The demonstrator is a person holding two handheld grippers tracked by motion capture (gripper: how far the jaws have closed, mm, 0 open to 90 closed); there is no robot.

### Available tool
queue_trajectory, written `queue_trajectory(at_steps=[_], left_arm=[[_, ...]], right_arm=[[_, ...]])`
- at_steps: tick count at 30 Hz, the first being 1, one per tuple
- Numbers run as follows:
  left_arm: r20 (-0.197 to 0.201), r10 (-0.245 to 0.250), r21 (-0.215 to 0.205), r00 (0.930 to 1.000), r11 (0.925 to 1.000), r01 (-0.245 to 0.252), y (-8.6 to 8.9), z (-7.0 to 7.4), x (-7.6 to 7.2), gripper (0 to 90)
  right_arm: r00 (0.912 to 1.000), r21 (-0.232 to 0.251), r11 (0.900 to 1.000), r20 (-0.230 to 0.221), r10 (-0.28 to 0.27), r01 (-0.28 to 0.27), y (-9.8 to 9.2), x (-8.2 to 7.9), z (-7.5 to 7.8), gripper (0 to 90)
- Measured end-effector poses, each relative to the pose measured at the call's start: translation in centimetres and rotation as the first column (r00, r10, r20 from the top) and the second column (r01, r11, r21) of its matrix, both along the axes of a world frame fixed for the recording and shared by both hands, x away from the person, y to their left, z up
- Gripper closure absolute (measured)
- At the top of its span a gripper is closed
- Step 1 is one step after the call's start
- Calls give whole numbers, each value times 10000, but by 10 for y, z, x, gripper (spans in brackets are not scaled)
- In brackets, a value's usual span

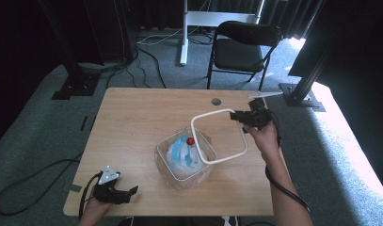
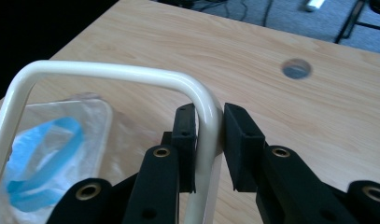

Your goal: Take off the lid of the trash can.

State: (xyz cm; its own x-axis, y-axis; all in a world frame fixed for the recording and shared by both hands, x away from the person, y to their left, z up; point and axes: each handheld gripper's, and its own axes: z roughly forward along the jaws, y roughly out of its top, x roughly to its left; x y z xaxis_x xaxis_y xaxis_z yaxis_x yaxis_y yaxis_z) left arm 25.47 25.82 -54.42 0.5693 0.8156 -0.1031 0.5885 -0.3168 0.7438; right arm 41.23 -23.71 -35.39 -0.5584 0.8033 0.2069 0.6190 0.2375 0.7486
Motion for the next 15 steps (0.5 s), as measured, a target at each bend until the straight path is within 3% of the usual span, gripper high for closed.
queue_trajectory(at_steps=[8,15], left_arm=[[-2,11,21,10000,10000,-11,0,0,0,17],[-13,13,38,10000,10000,-13,0,0,0,17]], right_arm=[[9963,204,9962,-167,-843,846,-45,-2,-8,750],[9875,239,9876,-346,-1541,1549,-74,-4,-16,750]])
